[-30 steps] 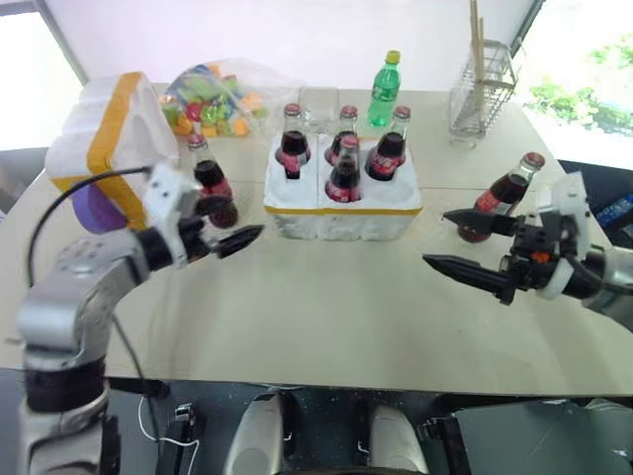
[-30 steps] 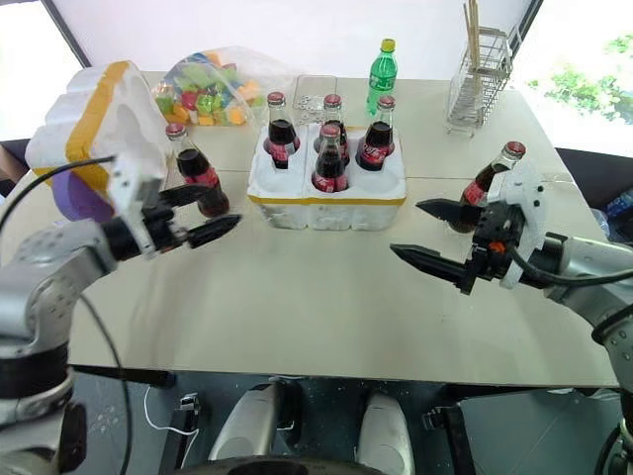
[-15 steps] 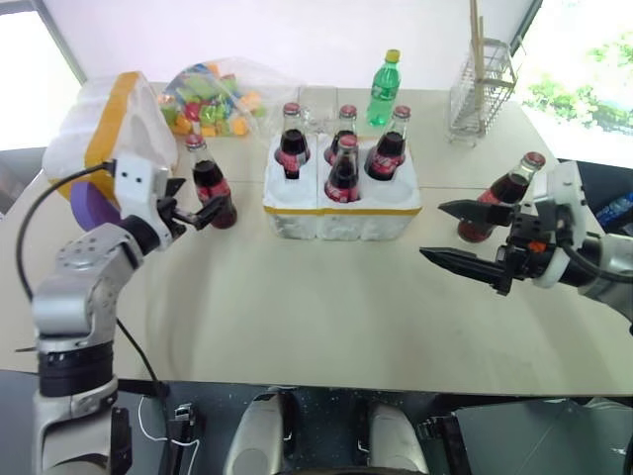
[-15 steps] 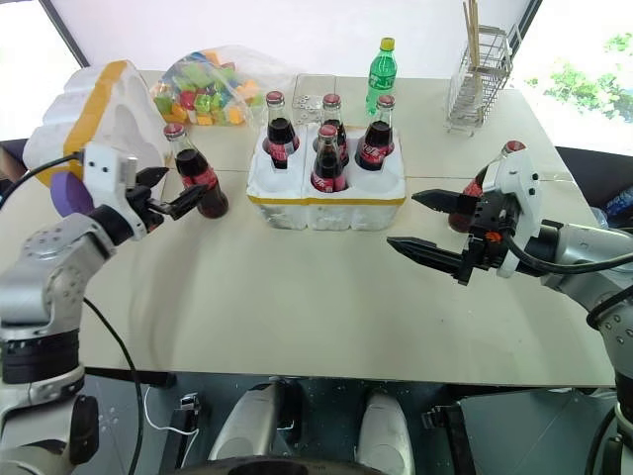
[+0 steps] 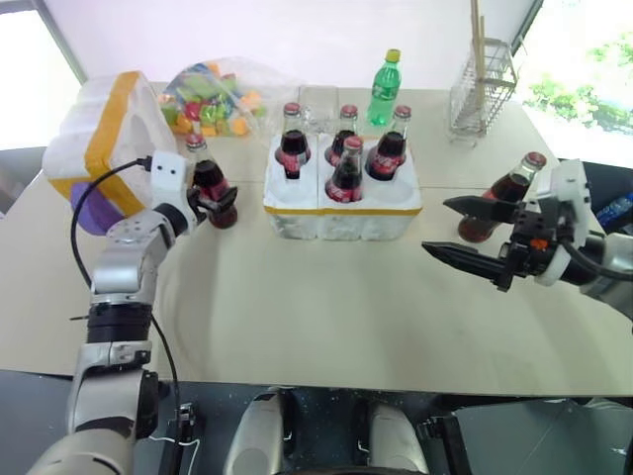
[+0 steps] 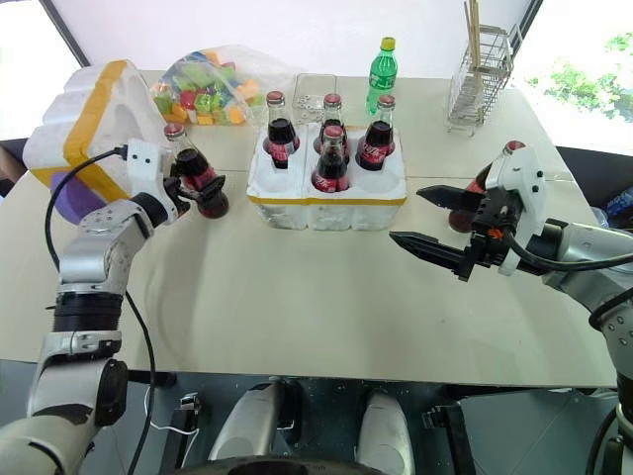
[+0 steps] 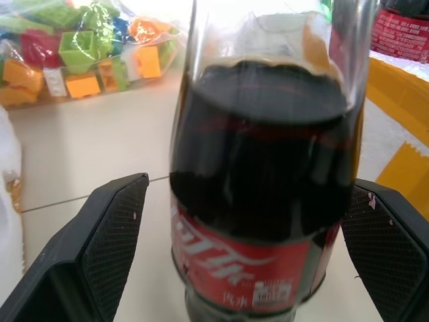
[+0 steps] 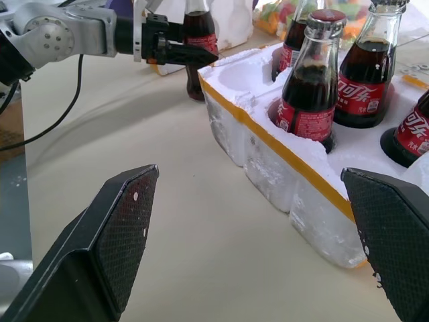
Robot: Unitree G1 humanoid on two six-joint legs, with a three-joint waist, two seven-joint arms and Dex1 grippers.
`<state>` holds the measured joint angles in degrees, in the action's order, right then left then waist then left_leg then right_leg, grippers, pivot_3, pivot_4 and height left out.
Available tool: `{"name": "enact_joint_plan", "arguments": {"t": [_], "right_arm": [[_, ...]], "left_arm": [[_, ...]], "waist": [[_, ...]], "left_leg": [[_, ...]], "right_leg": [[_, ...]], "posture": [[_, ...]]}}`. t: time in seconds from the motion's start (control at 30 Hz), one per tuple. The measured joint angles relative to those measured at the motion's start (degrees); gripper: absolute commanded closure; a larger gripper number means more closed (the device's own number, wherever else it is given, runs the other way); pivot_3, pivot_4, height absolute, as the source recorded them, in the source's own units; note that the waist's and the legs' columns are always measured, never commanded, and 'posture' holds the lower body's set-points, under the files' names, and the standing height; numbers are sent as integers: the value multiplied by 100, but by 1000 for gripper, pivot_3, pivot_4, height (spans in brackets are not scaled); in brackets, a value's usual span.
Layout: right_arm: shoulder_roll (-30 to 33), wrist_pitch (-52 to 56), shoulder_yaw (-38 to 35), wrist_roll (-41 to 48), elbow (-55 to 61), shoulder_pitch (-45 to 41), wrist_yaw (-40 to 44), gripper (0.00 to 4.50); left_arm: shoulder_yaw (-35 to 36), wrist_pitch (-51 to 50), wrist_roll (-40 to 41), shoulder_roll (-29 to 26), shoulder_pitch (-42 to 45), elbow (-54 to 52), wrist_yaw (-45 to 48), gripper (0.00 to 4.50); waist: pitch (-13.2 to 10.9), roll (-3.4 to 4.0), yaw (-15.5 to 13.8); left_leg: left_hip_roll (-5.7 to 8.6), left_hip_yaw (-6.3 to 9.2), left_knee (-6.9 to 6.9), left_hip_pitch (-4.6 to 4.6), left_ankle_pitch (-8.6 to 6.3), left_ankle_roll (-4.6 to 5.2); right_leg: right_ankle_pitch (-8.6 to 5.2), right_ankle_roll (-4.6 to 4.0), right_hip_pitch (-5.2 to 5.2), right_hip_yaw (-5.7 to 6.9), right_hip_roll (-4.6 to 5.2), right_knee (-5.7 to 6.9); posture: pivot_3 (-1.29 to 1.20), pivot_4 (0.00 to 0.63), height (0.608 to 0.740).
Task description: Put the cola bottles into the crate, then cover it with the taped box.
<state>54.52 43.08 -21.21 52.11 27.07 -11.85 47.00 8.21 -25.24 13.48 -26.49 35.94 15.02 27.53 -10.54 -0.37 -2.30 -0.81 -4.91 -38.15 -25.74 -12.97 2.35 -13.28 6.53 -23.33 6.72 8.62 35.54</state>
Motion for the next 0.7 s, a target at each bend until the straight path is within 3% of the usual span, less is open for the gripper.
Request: {"name": "enact_joint_plan", "arguments": {"t": [0.07, 0.3, 0.47, 0.57, 0.7], "right_arm": [[-1, 0, -4, 0, 16, 35, -22, 0], [-61, -1, -14, 9, 64, 127, -118, 0], [-76, -9, -43, 0, 80, 218, -130, 0], [-103, -26, -44, -13, 81, 226, -135, 0], [-151, -104, -37, -85, 84, 251, -147, 0]], "left_arm": [[-20, 82, -30, -4, 6, 36, 38, 1745], [3, -410, 148, -293, -88, -290, 325, 1697], [287, -1533, 989, -790, -105, -1091, 832, 1697], [425, -2105, 1525, -1020, 284, -1509, 1135, 1697], [398, -2387, 1882, -939, 1534, -1349, 1306, 1697]], "waist": [[0, 0, -1], [-1, -2, 9], [-10, -15, 9], [-14, -22, -32], [-16, -26, -56]], "left_leg": [[-1, 0, 1, 0, 0, 0], [-2, 1, 1, -8, 0, 0], [-4, 2, 0, -29, 1, -1], [1, 11, -7, -35, 1, -1], [9, 16, -12, -44, 3, 0]], "right_leg": [[0, 0, -1, 0, -1, 1], [0, 0, -8, 0, -1, 0], [0, 0, -26, 1, -3, 5], [0, 0, -21, 6, -3, 3], [3, 5, -18, 8, -3, -6]], "posture": [[0, 150, 736], [0, 150, 736], [0, 150, 736], [0, 150, 736], [0, 150, 736]]}}
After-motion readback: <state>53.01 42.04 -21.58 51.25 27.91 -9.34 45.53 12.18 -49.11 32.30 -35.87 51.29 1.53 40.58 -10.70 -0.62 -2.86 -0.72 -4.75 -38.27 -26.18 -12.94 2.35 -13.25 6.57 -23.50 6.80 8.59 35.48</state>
